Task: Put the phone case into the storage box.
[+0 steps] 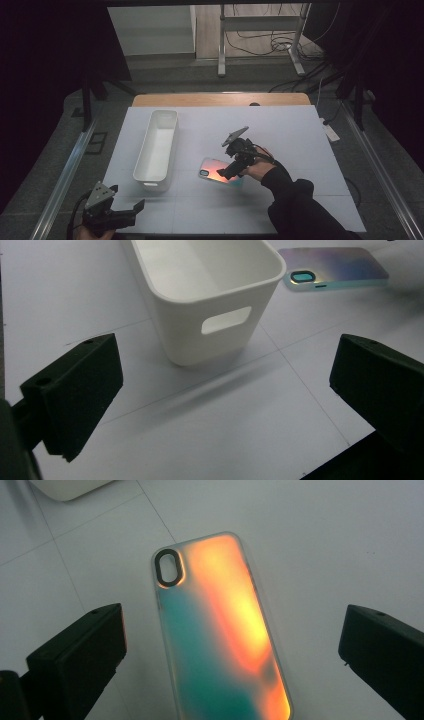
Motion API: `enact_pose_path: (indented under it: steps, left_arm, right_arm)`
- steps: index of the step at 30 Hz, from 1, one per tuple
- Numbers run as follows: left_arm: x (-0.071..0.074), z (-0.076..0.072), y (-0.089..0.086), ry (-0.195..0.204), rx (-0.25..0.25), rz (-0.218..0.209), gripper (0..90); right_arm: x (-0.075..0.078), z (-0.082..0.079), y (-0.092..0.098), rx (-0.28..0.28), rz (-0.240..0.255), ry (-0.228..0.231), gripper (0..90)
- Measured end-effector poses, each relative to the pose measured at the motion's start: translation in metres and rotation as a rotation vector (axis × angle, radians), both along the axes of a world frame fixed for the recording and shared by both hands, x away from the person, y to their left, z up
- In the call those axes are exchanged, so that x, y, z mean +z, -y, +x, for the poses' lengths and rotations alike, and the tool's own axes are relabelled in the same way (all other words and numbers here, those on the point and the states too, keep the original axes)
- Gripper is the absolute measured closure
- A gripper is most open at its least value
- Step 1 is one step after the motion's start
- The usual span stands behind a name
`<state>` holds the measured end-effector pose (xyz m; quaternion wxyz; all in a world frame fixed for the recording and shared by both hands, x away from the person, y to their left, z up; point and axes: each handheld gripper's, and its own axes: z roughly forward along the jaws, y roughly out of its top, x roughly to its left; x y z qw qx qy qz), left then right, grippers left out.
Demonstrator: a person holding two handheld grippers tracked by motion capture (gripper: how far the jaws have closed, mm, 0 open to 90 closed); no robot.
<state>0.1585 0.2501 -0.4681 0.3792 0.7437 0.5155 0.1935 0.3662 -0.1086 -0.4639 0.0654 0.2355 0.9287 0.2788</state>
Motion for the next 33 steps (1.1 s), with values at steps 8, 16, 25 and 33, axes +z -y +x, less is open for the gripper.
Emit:
enact_pose_path:
  steps: [8,16,25,33]
  left_arm:
    - [0.000,0.000,0.000,0.000,0.000,0.000,1.4]
    - [0.000,0.000,0.000,0.000,0.000,0.000,1.4]
    - [0.000,0.000,0.000,-0.001,0.001,-0.002,1.4]
    - [0.000,0.000,0.000,-0.002,0.002,-0.005,1.4]
  right_arm:
    - [-0.009,0.002,-0.002,0.006,-0.033,-0.001,0.0]
    - [-0.024,0.002,-0.004,0.016,-0.074,-0.016,0.0]
    - [-0.039,0.001,-0.006,0.028,-0.105,-0.026,0.0]
    - [-0.051,0.001,-0.006,0.043,-0.130,-0.040,0.0]
